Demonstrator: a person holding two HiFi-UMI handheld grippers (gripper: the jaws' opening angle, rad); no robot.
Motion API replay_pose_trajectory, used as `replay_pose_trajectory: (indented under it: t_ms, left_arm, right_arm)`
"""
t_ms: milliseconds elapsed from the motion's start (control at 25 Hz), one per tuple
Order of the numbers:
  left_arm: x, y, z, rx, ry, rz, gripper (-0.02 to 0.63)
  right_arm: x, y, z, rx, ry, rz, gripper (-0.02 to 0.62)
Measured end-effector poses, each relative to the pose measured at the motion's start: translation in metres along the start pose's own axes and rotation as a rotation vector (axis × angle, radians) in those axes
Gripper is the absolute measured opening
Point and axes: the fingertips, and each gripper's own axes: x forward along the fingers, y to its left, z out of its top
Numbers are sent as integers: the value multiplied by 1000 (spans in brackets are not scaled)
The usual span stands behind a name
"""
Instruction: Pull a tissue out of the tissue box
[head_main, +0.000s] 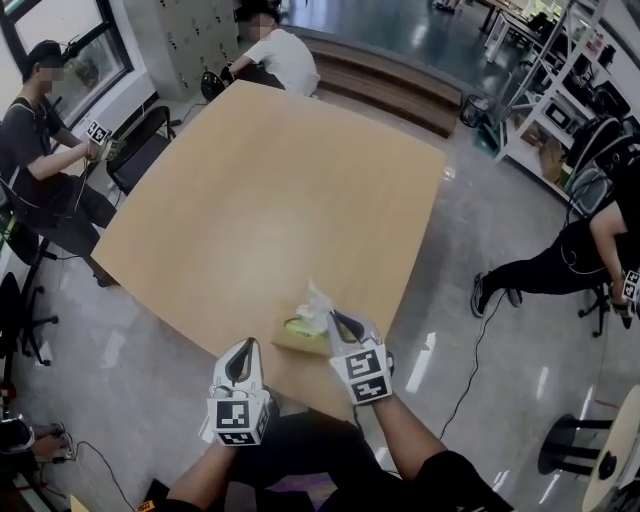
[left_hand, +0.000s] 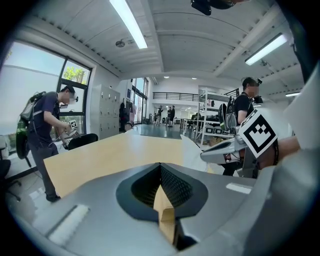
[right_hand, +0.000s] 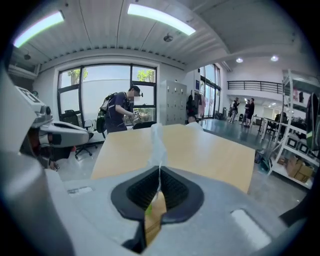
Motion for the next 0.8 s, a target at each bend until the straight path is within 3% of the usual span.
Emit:
replay_pose_trajectory:
  t_ms: [320, 800]
  left_arm:
    - [-21, -15, -21, -33, -1, 47, 18]
    - [-79, -6, -44, -38, 29, 155, 18]
  right_arm:
    - [-43, -5, 27, 16, -147, -12, -2]
    - [-72, 21, 8, 57, -188, -6, -2]
